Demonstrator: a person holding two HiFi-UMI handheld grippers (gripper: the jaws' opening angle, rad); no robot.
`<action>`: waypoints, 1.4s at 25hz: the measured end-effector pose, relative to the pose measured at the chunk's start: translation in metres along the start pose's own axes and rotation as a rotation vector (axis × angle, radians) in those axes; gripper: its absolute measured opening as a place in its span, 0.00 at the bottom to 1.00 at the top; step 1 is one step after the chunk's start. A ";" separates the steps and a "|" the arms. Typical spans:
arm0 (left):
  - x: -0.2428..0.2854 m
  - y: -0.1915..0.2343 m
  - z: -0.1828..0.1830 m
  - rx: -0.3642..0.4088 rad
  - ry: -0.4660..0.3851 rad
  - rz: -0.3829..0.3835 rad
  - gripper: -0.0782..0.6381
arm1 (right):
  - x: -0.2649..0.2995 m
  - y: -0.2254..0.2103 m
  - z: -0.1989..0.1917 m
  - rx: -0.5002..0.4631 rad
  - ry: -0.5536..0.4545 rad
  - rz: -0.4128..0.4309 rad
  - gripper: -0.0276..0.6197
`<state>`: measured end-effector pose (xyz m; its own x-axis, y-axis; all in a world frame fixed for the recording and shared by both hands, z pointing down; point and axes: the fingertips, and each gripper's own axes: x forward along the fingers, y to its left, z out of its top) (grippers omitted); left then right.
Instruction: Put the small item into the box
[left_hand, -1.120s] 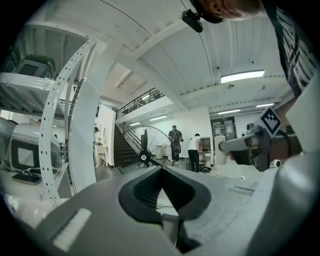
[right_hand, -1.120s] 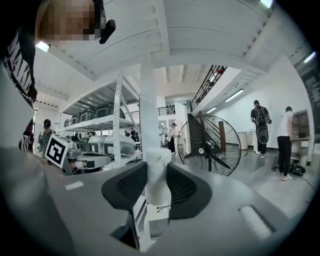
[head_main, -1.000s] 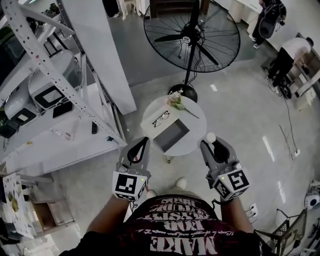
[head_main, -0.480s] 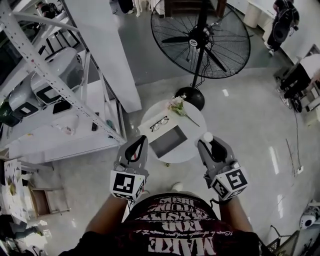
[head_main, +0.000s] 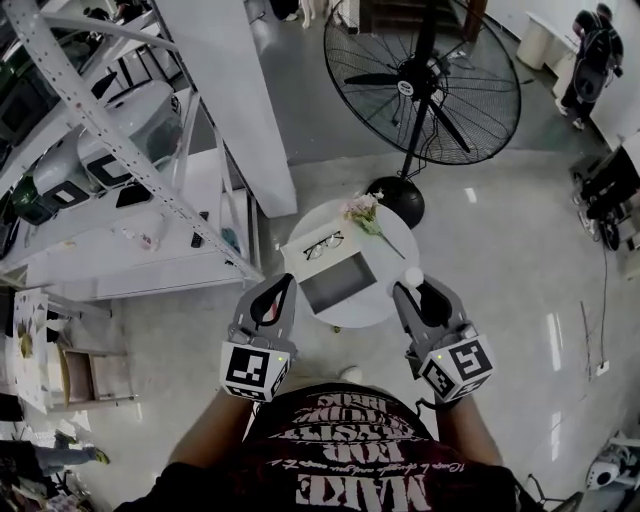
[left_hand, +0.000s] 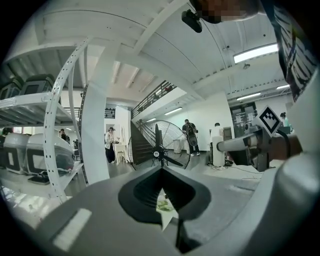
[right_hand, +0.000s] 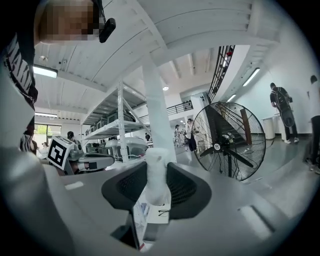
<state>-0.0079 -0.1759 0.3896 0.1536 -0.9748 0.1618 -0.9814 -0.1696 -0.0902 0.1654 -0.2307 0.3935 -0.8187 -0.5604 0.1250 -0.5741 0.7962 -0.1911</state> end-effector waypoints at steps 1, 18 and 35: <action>0.000 0.001 0.001 0.002 0.001 0.003 0.11 | 0.001 -0.001 -0.001 0.009 0.002 0.005 0.28; 0.027 0.035 -0.003 -0.003 -0.020 -0.011 0.11 | 0.053 0.003 -0.019 0.033 0.072 0.033 0.28; 0.075 0.096 -0.024 -0.023 0.031 -0.031 0.11 | 0.141 -0.021 -0.110 0.105 0.334 0.024 0.28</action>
<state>-0.0939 -0.2615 0.4165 0.1810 -0.9641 0.1945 -0.9786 -0.1961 -0.0617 0.0616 -0.3014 0.5225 -0.7994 -0.4222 0.4273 -0.5646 0.7710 -0.2945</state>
